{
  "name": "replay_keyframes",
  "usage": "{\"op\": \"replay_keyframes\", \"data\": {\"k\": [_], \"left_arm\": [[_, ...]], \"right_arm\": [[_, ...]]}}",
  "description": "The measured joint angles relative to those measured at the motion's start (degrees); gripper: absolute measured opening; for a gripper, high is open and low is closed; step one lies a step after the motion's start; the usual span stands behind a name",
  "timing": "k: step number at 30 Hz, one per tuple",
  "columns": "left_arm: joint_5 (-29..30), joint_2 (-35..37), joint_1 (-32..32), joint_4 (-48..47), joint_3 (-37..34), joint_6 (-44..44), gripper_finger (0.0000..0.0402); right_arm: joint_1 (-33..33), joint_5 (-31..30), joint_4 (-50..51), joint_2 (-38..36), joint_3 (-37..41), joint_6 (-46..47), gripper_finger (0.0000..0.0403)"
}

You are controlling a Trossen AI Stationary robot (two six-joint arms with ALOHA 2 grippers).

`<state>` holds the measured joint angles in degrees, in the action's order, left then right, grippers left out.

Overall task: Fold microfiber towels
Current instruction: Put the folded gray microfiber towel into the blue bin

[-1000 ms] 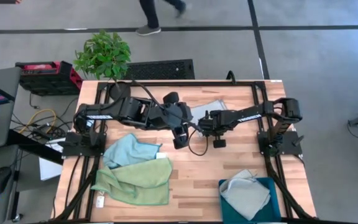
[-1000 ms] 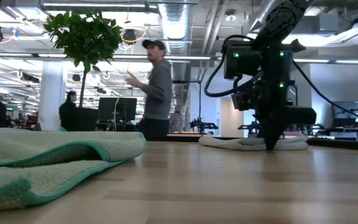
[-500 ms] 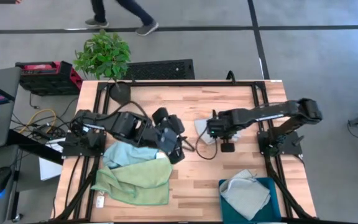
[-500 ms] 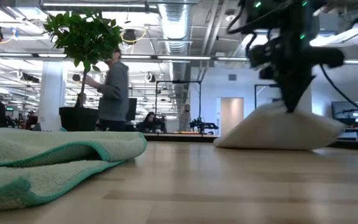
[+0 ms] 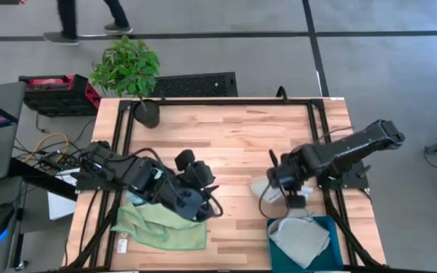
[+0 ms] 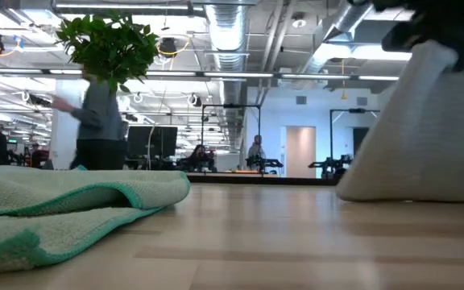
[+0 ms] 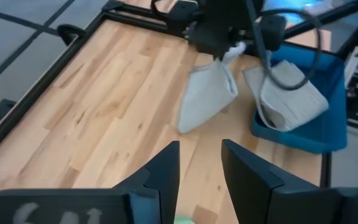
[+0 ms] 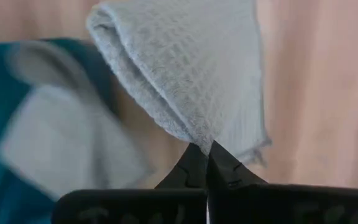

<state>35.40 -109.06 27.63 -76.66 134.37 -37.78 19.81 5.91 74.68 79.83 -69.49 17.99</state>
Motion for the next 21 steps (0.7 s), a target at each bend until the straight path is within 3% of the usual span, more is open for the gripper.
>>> {"op": "replay_keyframes", "data": {"k": [21], "left_arm": [[-0.1, 0.0, 3.3, 0.1, 0.0, -0.2, 0.0112]], "right_arm": [[29.2, 2.4, -4.2, 7.8, -8.8, 35.6, 0.0008]]}}
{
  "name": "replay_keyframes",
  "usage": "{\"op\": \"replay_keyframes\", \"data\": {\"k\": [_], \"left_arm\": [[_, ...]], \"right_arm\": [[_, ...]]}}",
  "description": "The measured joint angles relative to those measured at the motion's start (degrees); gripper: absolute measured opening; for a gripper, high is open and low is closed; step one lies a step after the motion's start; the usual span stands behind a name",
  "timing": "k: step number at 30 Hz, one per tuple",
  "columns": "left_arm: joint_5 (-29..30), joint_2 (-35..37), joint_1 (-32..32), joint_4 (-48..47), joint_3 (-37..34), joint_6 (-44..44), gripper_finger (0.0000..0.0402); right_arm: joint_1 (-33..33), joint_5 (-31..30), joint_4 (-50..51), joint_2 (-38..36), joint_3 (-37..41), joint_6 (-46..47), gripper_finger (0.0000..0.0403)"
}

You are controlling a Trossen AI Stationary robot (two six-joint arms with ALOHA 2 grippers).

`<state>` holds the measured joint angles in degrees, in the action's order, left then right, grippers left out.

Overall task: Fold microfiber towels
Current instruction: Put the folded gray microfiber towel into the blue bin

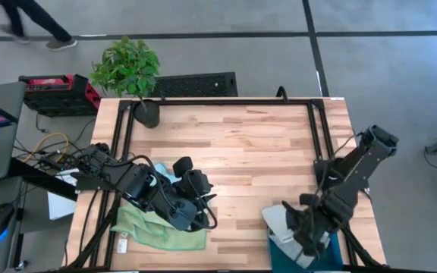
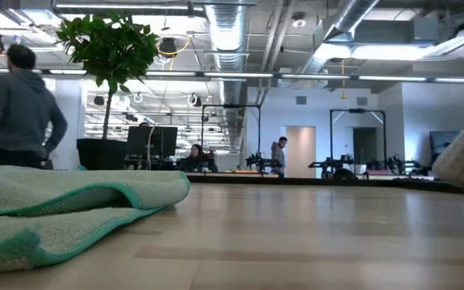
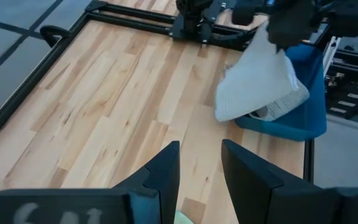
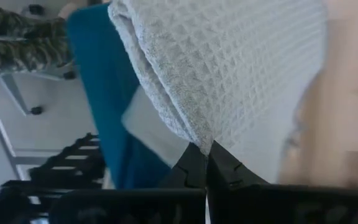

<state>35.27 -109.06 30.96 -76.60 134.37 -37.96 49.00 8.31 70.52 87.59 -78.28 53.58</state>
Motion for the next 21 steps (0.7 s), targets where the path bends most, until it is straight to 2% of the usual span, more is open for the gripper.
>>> {"op": "replay_keyframes", "data": {"k": [7, 14, 21], "left_arm": [[0.0, 0.0, 0.0, 0.0, 0.0, 0.4, 0.0112], [-0.1, 0.0, 0.0, 0.0, 0.0, 1.2, 0.0112], [-0.7, 0.0, 0.0, 0.0, 0.0, 1.5, 0.0112]], "right_arm": [[5.3, 0.8, -7.2, 4.4, -0.1, 5.9, 0.0007], [6.1, 0.8, -11.0, 9.1, -0.1, 8.0, 0.0008], [6.5, 1.3, -16.3, 10.4, 0.3, 8.0, 0.0009]]}}
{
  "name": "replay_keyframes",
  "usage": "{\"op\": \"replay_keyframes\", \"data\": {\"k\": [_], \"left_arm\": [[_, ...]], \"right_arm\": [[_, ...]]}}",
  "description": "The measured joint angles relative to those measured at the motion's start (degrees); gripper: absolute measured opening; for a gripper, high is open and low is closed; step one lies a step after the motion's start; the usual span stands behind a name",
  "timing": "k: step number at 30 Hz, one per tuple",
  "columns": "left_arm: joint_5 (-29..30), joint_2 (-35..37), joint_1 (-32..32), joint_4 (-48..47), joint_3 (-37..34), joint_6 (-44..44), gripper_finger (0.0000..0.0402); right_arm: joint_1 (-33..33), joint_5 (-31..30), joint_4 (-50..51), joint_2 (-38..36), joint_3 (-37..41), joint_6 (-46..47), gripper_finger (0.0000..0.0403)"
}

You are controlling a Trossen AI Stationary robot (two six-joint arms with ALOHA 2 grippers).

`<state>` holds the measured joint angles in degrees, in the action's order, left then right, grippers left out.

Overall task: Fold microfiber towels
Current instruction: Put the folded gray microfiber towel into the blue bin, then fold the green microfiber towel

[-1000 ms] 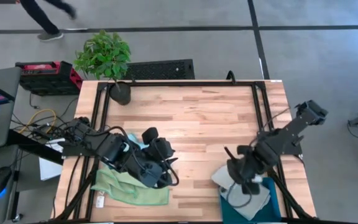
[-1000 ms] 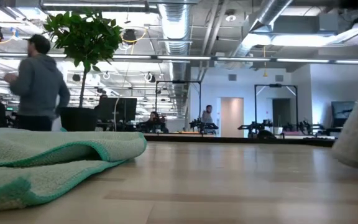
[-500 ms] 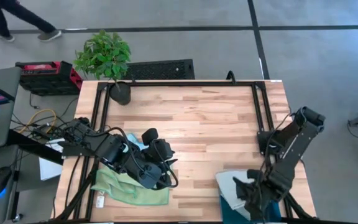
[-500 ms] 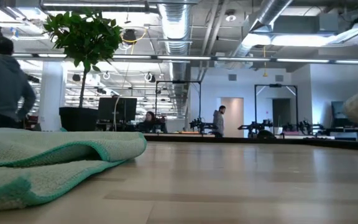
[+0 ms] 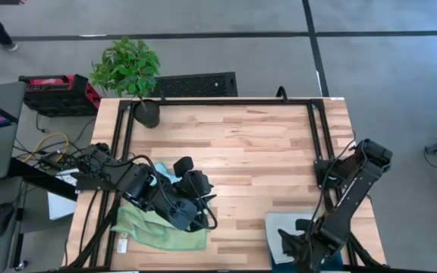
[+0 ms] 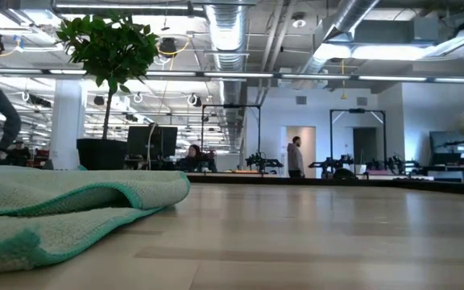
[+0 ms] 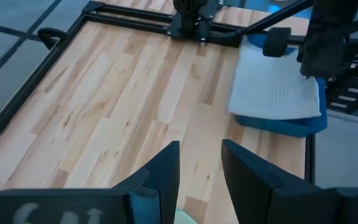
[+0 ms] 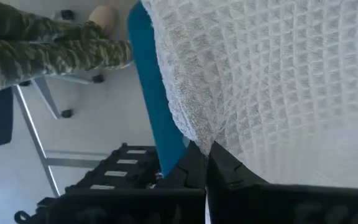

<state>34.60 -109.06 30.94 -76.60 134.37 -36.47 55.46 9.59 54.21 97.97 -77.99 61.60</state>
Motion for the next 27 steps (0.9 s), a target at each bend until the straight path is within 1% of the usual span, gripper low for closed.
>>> {"op": "replay_keyframes", "data": {"k": [5, 9, 16, 20, 25, 27], "left_arm": [[-1.2, 0.0, 0.0, 0.0, 0.0, 0.0, 0.0112], [-1.2, 0.0, 0.0, 0.0, 0.0, 0.0, 0.0112], [-1.2, 0.0, 0.0, 0.1, 0.0, 0.0, 0.0112], [-1.2, 0.0, 0.0, 0.1, 0.0, 0.0, 0.0112], [-1.2, 0.0, 0.0, 0.1, 0.0, 0.0, 0.0112], [-1.2, 0.0, 0.0, 0.1, 0.0, 0.0, 0.0112]], "right_arm": [[0.5, -0.2, -0.7, 0.0, 0.4, 0.4, 0.0008], [0.4, -0.3, -0.8, 0.0, 0.4, 0.1, 0.0019], [0.4, -0.4, -0.8, 0.0, 0.4, 0.1, 0.0059], [0.4, 1.1, -0.6, -0.1, 0.4, -0.1, 0.0082], [0.4, 2.3, 1.4, -0.1, 0.4, -0.2, 0.0129], [0.4, 2.6, 3.2, -0.1, 0.4, -2.0, 0.0150]]}}
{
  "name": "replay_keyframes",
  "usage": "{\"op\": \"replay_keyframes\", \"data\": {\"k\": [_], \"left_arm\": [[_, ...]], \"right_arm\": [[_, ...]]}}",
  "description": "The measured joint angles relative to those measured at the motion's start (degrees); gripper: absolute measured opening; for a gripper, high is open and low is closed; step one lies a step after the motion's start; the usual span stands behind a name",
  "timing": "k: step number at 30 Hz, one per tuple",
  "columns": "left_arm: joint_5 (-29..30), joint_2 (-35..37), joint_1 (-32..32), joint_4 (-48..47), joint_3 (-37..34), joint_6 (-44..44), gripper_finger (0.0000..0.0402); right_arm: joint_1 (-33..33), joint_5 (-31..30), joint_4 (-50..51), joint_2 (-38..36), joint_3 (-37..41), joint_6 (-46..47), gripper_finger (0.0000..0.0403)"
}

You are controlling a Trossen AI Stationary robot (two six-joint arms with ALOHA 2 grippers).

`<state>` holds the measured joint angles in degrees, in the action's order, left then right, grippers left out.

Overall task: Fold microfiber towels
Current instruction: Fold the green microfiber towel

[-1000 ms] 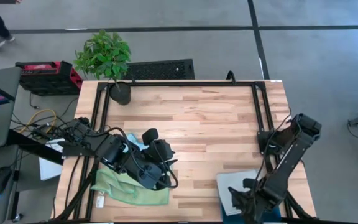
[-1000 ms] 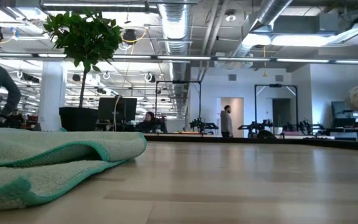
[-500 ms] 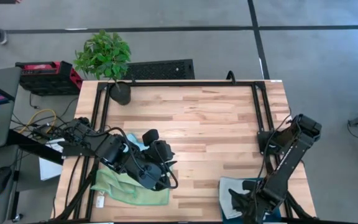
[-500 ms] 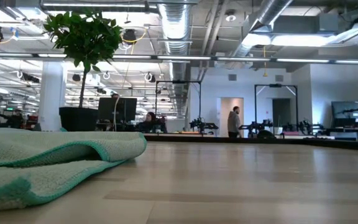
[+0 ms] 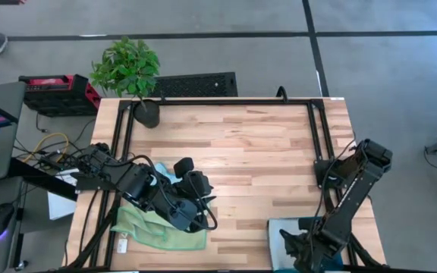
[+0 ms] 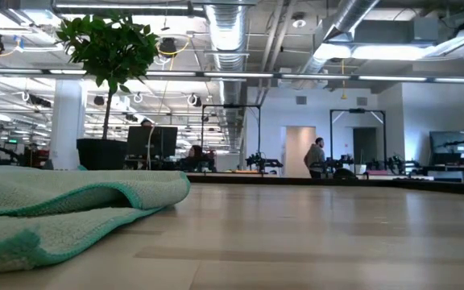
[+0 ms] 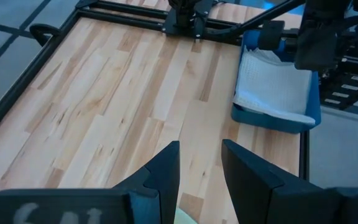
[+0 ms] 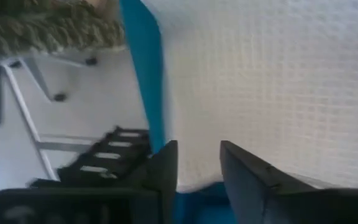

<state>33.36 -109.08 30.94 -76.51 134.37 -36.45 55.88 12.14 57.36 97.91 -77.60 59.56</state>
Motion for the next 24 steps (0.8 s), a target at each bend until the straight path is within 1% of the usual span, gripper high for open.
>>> {"op": "replay_keyframes", "data": {"k": [4, 7, 10, 12, 16, 21, 24], "left_arm": [[0.0, 0.0, 0.0, 0.0, 0.0, 0.4, 0.0112], [-0.1, 0.0, 0.0, -0.5, 0.0, 0.4, 0.0112], [-1.8, 0.0, 0.3, -4.2, 0.0, -2.1, 0.0112], [-2.9, 0.0, 0.6, -6.0, -0.7, -5.7, 0.0112], [-5.3, 0.0, 2.1, -9.5, -3.7, -12.7, 0.0112], [-11.4, -0.1, 4.2, -9.1, -10.8, -22.4, 0.0112], [-14.1, 0.0, 5.6, -5.9, -16.0, -25.6, 0.0112]], "right_arm": [[-0.8, 0.0, 5.3, 0.0, 0.0, -0.9, 0.0177], [-2.0, -0.4, 7.7, -0.8, 0.1, -1.0, 0.0185], [-3.1, -2.1, 7.8, -3.5, 0.1, -1.0, 0.0187], [-4.0, -4.4, 7.8, -5.8, 0.1, -0.6, 0.0185], [-5.9, -11.3, 7.7, -11.0, 0.1, 0.4, 0.0180], [-8.7, -19.2, 7.7, -16.9, 0.1, -2.0, 0.0176], [-10.6, -23.3, 6.7, -20.0, 0.1, -4.4, 0.0175]]}}
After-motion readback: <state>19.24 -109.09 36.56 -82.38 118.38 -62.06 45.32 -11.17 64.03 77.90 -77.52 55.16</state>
